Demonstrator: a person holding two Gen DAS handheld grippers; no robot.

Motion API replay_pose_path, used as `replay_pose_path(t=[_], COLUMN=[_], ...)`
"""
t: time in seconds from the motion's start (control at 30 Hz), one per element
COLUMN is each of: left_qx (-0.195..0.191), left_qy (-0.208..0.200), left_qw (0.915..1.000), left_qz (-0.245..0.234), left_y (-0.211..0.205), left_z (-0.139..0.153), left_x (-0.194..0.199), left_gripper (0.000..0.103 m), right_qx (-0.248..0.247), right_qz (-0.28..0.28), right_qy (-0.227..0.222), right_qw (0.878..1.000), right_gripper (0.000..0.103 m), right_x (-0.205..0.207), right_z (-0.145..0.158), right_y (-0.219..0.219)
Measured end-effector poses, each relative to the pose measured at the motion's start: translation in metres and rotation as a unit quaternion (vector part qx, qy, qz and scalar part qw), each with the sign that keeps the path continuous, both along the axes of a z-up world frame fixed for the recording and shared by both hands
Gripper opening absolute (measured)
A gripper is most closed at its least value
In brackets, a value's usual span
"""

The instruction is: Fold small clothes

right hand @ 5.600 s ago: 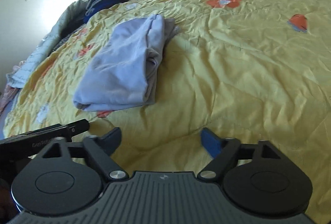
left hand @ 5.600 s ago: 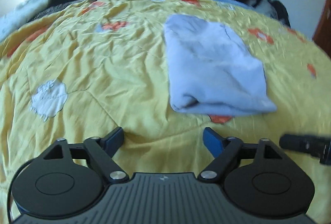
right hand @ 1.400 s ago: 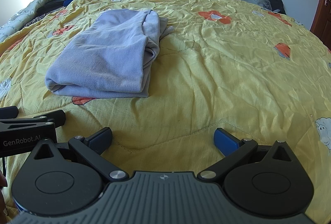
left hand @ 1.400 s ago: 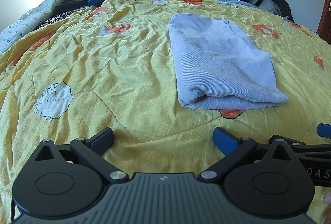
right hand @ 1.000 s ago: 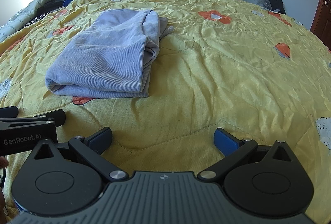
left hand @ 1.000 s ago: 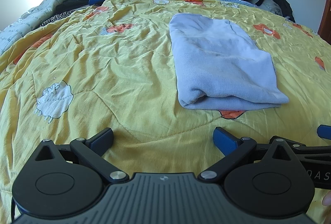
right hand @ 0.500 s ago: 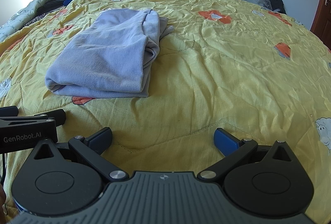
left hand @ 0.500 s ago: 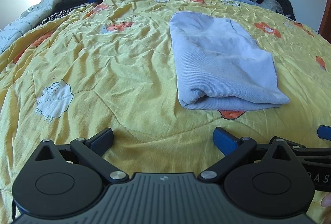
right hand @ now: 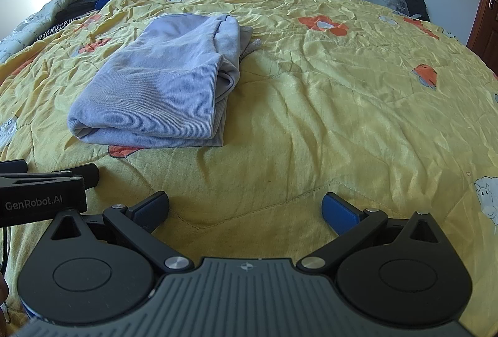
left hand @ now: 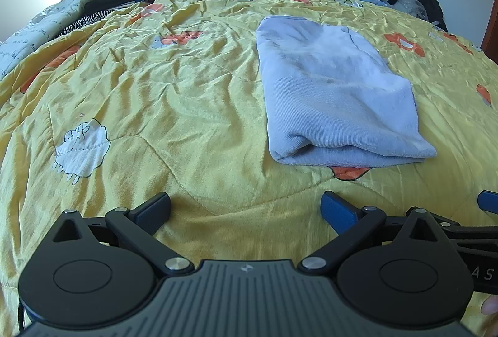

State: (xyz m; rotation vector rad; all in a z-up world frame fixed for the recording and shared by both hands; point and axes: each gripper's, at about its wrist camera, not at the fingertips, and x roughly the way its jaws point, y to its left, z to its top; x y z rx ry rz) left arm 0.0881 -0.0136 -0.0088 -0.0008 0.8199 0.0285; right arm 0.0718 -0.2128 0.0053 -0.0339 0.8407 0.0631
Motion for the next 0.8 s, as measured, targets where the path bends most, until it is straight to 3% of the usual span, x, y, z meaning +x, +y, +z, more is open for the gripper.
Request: replay_pose_path(t=[0.8], left_qx=[-0.002], left_qy=[0.01], left_qw=[0.9999], left_qz=[0.002], left_y=[-0.0008], left_z=[0.0008], left_x=[0.001], left_gripper=[0.103], right_qx=[0.0], right_qz=[-0.001], right_qy=[-0.001], right_qw=[1.0], right_gripper=[0.102], right_x=[-0.0002], right_z=[-0.0001], right_y=[-0.0001])
